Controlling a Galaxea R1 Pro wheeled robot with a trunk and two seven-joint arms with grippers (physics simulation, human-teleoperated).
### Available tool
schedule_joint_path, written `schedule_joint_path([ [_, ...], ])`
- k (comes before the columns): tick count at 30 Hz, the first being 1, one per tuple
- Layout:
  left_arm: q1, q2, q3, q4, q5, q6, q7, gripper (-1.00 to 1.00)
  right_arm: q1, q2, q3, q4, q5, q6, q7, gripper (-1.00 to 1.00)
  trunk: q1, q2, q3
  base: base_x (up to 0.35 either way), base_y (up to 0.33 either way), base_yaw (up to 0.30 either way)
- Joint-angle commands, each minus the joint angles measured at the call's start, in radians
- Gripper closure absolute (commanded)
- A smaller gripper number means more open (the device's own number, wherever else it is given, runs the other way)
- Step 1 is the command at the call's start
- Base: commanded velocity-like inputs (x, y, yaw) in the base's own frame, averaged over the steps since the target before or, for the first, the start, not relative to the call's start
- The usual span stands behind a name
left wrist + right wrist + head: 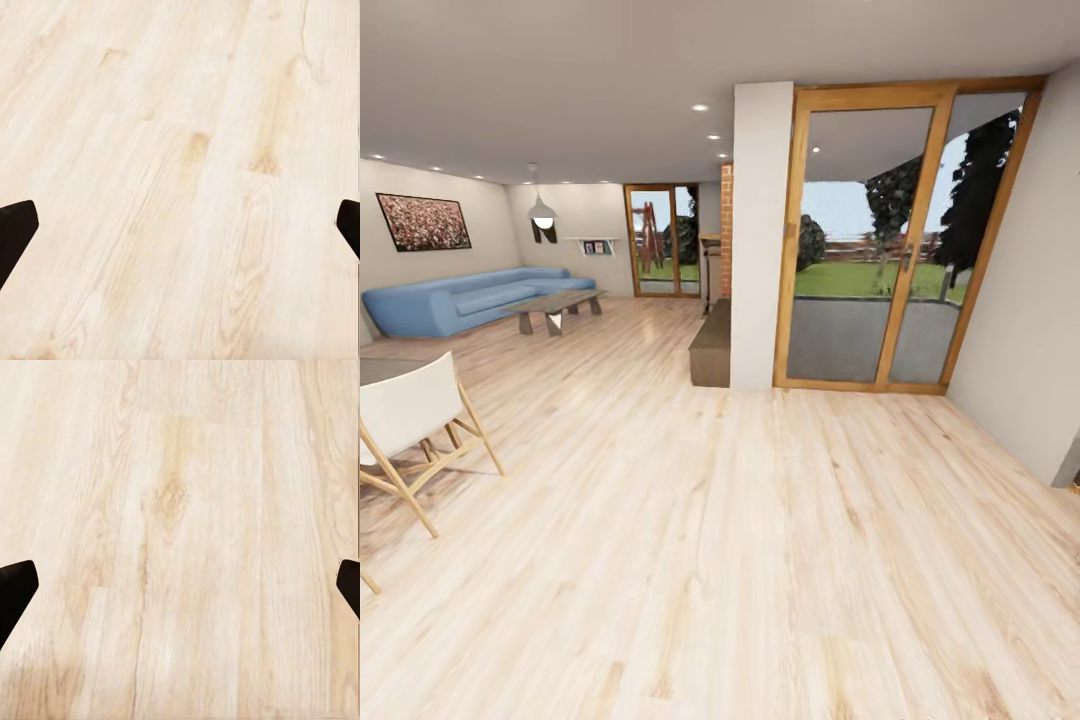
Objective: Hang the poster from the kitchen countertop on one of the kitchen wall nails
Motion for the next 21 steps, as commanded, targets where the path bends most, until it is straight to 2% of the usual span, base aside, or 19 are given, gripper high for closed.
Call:
schedule_joint_path([
  [1,0.0,0.0,0.001,-0.001,-0.001,-0.001,0.0,-1.0,-0.001,0.0,0.0,0.001,0.0,-0.003,0.0,-1.0,0.0,0.0,0.0,0.0,0.0,-0.205],
  [21,0.0,0.0,-0.003,0.0,-0.004,-0.002,-0.003,-1.0,-0.001,0.0,0.002,0.001,0.001,-0.004,0.001,-1.0,0.0,0.0,0.014,0.0,0.0,-0.264],
])
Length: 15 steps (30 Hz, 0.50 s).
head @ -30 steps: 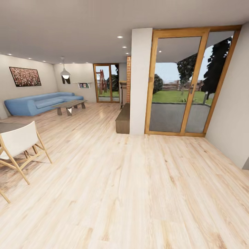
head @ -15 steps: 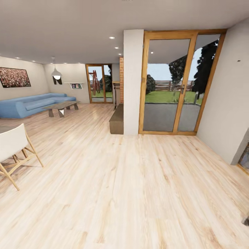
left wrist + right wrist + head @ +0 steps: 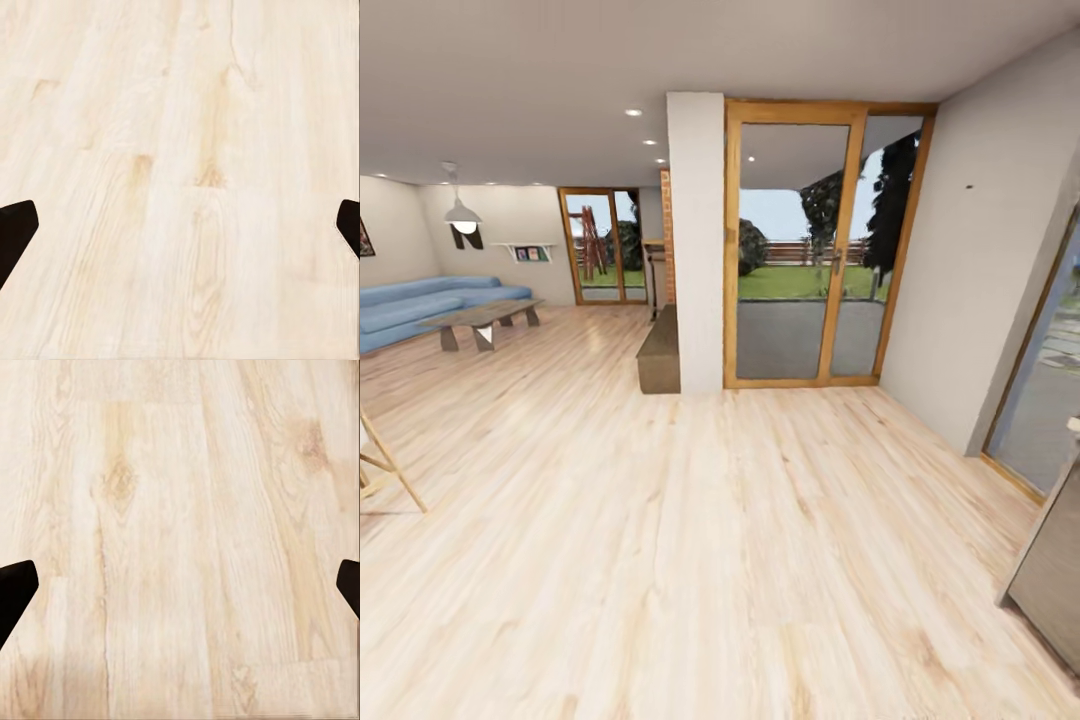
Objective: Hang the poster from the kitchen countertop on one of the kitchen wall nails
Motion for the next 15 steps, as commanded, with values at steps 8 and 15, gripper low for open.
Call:
schedule_joint_path([
  [8,0.0,0.0,0.0,-0.001,-0.001,-0.001,0.0,-1.0,-0.001,0.0,0.0,0.001,0.0,-0.004,0.0,-1.0,0.0,0.0,0.007,0.0,0.0,-0.268],
  [15,0.0,0.0,0.0,0.0,-0.001,0.0,0.0,-1.0,-0.001,0.0,0.0,0.001,0.0,-0.004,0.0,-1.0,0.0,0.0,0.015,0.0,0.0,-0.267],
])
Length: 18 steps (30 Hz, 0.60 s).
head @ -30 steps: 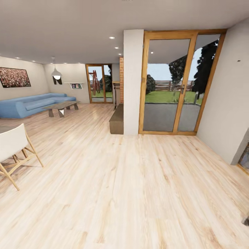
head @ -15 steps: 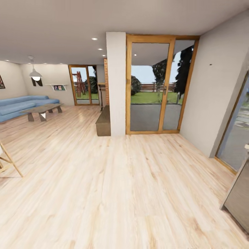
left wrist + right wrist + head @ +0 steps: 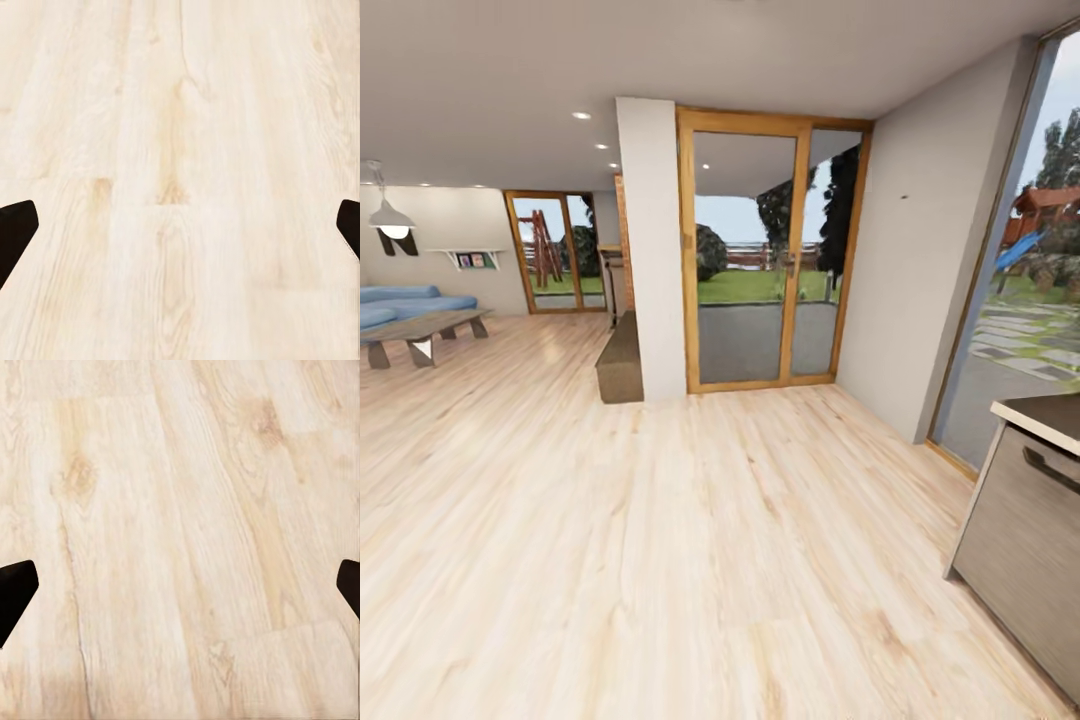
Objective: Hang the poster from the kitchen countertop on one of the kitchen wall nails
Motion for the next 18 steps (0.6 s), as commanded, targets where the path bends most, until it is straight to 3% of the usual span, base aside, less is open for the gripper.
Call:
schedule_joint_path([
  [1,0.0,0.0,0.001,-0.001,-0.001,-0.001,0.0,-1.0,-0.001,0.0,0.0,0.001,0.0,-0.003,0.0,-1.0,0.0,0.0,0.0,0.0,0.0,-0.267],
  [18,0.0,0.0,0.001,-0.001,-0.001,-0.001,0.0,-1.0,-0.001,0.0,0.0,0.001,0.0,-0.003,0.0,-1.0,0.0,0.0,0.018,0.0,0.0,-0.267],
])
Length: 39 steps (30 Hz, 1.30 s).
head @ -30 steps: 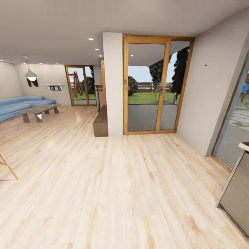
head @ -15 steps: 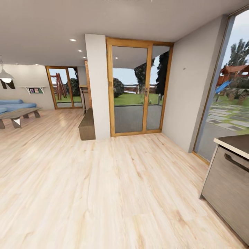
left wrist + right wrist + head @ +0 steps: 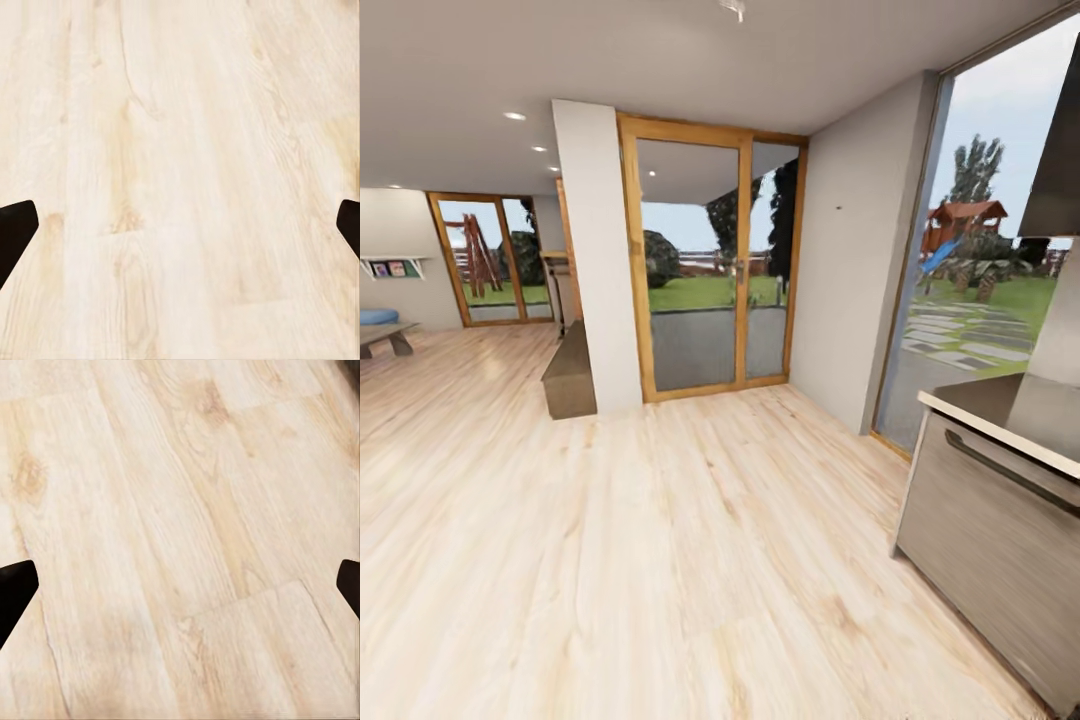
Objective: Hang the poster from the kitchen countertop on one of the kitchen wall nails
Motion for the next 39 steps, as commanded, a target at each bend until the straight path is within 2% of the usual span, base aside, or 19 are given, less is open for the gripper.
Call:
schedule_joint_path([
  [1,0.0,0.0,0.001,-0.001,-0.001,-0.001,0.0,-1.0,-0.001,0.0,0.0,0.001,0.0,-0.003,0.0,-1.0,0.0,0.0,0.0,0.0,0.0,-0.267],
  [39,0.0,0.0,0.001,-0.001,-0.001,-0.001,0.0,-1.0,-0.001,0.0,0.0,0.001,0.0,-0.003,0.0,-1.0,0.0,0.0,0.042,0.0,0.0,-0.252],
])
